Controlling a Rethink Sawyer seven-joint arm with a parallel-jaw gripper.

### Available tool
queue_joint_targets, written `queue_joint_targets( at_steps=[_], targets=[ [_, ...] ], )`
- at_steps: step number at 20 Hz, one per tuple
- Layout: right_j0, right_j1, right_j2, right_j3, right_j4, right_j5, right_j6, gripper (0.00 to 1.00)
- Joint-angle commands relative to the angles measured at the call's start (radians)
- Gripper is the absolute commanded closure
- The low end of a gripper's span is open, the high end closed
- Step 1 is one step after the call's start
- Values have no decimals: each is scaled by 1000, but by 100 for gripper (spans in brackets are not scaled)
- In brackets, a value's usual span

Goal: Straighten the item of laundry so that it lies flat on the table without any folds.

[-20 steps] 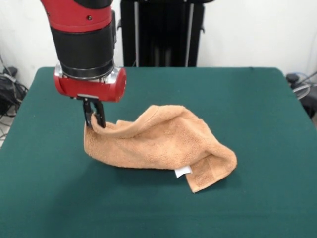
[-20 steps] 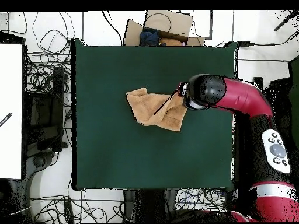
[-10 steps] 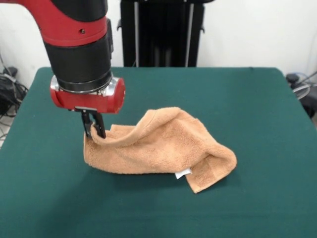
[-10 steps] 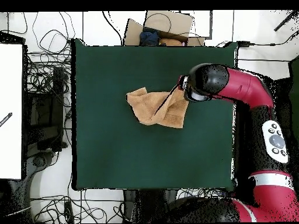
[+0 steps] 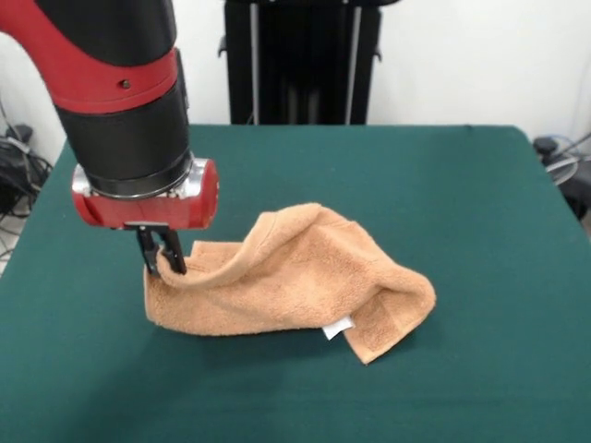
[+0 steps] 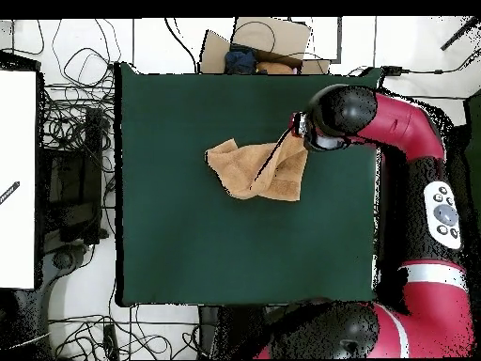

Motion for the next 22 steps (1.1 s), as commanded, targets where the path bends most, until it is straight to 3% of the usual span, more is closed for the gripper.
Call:
queue_joint_targets(
  at_steps=[1,22],
  targets=[
    [41,55,69,-152,-62,137,-210,100],
    [74,69,66,-251,-12,221,-212,100]
  ],
)
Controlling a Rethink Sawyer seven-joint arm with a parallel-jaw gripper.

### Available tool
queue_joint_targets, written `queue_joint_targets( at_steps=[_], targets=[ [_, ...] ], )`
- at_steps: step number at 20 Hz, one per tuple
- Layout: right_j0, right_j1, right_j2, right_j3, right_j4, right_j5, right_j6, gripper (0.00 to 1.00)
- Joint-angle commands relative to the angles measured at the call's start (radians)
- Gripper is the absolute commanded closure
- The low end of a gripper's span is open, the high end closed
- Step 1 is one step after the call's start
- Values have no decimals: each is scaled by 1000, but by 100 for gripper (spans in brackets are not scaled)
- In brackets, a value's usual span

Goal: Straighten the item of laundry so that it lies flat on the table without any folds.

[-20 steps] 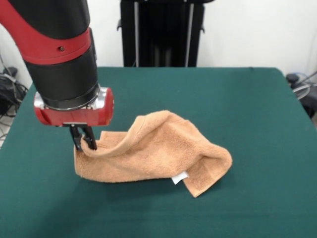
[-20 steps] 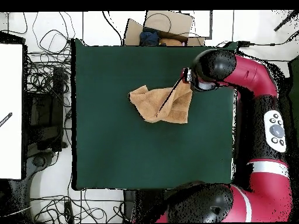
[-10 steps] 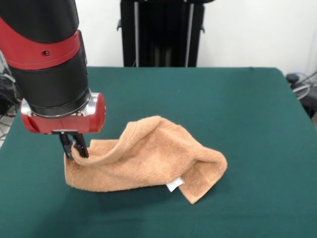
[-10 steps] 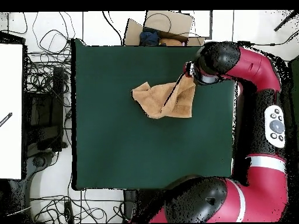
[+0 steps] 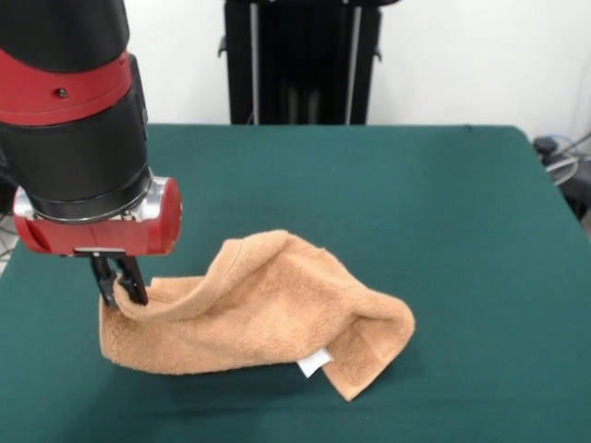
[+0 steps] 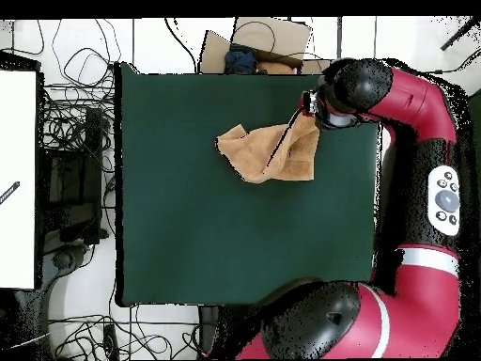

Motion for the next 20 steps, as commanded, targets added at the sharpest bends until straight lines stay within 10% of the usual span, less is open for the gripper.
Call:
queue_joint_targets(
  at_steps=[1,20],
  targets=[
    [48,-4,67,-35,-11,133,-154,100],
    [83,60,79,-185,-10,171,-173,100]
  ],
)
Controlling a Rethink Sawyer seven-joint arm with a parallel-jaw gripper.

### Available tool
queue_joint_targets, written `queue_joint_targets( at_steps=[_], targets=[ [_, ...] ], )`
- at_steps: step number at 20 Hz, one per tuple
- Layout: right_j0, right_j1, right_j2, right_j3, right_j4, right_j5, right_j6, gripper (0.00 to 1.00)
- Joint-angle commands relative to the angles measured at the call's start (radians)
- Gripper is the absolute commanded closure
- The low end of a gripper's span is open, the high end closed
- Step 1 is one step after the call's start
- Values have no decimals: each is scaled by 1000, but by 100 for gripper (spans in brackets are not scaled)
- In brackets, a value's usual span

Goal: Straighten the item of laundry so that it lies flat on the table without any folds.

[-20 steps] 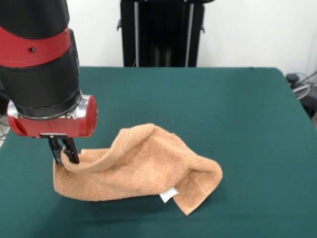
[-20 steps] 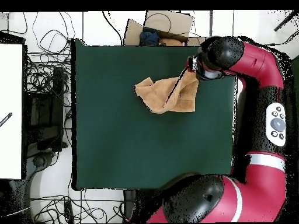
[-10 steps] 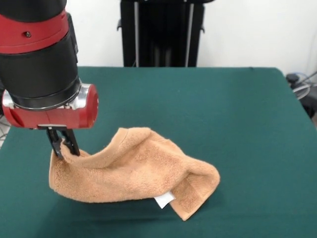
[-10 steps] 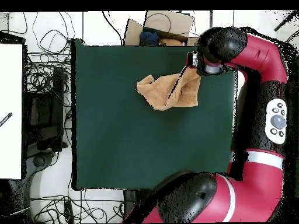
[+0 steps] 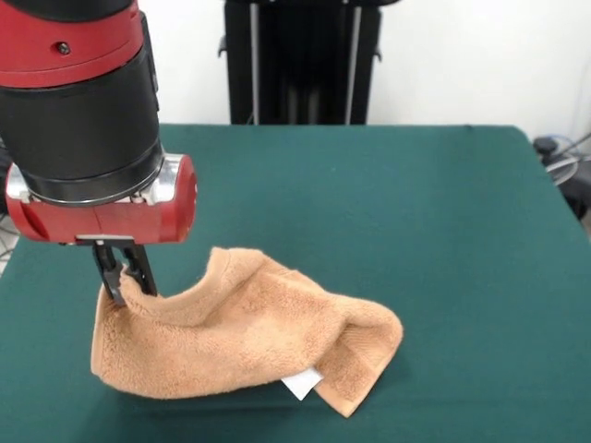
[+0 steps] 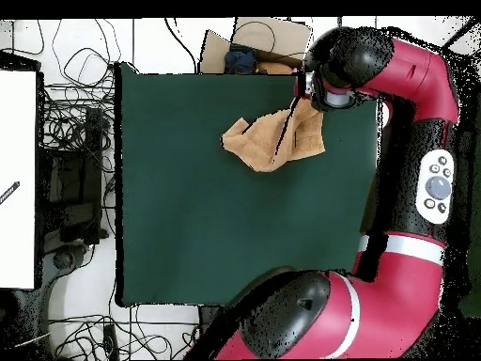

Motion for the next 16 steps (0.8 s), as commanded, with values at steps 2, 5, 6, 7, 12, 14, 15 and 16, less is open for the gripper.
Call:
queue_joint_targets(
  at_steps=[2,5,6,7,12,14,15,16],
  targets=[
    [25,35,86,-18,-7,16,-177,100],
    [31,46,94,-43,-8,12,-194,100],
    [31,46,95,-41,-6,5,-199,100],
    [29,40,90,-26,-2,-4,-198,100],
    [45,76,99,-106,-15,42,-205,100],
    [50,86,102,-131,-18,58,-211,100],
    [53,92,105,-146,-19,67,-217,100],
    [56,98,107,-161,-21,75,-223,100]
  ],
)
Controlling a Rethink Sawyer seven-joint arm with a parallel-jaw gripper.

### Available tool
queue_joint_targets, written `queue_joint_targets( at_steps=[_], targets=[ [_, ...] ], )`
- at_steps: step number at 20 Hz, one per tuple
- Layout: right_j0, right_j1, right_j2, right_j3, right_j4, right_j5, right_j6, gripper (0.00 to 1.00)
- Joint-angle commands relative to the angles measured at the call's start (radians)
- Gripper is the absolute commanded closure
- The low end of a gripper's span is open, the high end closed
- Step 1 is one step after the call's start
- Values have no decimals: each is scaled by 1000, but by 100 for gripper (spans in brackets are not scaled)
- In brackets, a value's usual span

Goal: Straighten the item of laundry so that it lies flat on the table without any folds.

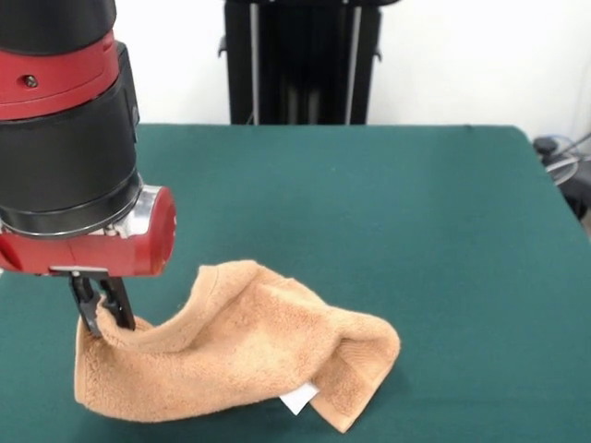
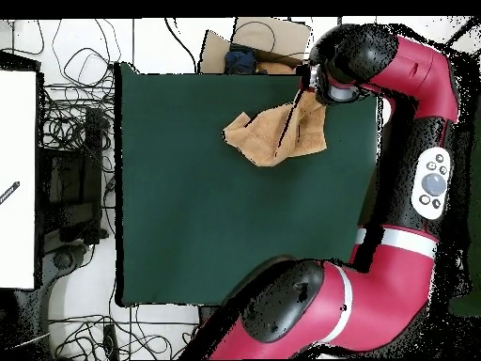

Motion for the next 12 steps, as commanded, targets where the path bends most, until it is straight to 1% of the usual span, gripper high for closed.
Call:
queue_joint_targets(
  at_steps=[1,8,12],
  targets=[
    [49,38,115,-59,-20,76,-232,100],
    [61,59,113,-104,-19,106,-247,100],
    [70,74,120,-147,-32,138,-257,100]
  ],
)
